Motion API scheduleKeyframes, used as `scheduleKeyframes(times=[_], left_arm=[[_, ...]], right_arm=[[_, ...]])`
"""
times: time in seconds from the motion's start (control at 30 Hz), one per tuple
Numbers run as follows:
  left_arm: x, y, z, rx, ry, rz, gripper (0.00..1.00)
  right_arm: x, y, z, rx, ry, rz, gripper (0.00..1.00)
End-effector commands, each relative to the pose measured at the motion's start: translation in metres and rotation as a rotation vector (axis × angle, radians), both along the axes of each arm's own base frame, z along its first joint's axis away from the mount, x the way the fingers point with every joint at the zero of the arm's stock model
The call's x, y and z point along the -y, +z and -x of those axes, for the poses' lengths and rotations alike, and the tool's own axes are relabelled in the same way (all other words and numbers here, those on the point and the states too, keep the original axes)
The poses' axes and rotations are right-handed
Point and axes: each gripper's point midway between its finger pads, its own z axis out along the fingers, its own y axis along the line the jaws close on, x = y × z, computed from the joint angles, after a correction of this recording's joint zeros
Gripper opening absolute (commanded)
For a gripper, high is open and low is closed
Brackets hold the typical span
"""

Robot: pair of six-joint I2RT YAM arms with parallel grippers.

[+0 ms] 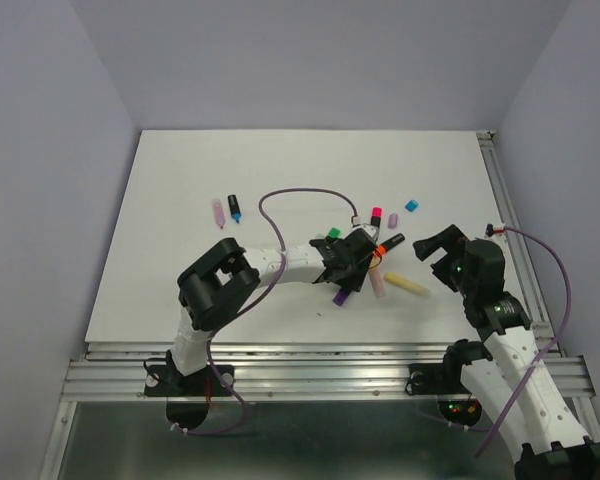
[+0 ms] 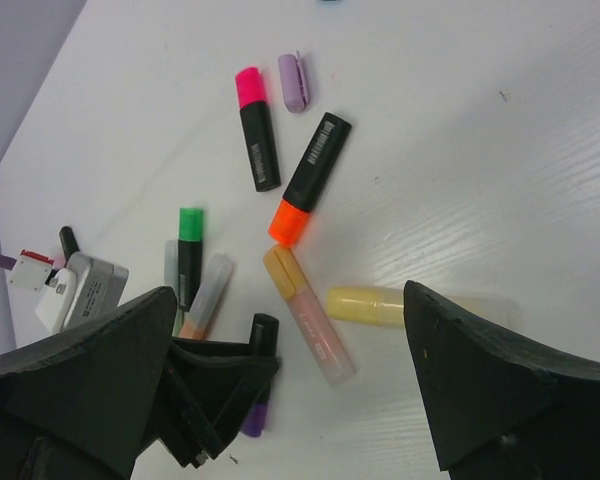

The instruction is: Open the pen caps

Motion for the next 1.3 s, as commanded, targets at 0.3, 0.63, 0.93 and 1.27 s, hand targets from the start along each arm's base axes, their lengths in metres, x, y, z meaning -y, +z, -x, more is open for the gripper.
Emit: scheduleKeyframes(times=[0.3, 0.63, 0.93, 1.27], left_arm=[[-0.021, -0.010, -0.001, 0.000, 0.054, -0.120, 0.00], [-0.020, 0.041, -0.005, 0.055, 0.119, 0.000, 0.03], [-0.016, 0.044, 0.028, -0.101, 0.234, 0.080, 0.72], [0.013, 0.020, 0.061, -0.196, 0.276, -0.034, 0.85]], right_arm=[[-0.008, 0.000, 0.006, -0.001, 0.110, 0.060, 1.00], [-0.030, 0.003, 0.017, -0.022, 0.262, 0.043, 1.00], [-0.015, -0.015, 0.018, -0.104, 0.170, 0.062, 1.00], [0.022, -0.014, 0.020, -0.119, -0.052, 0.118, 1.00]])
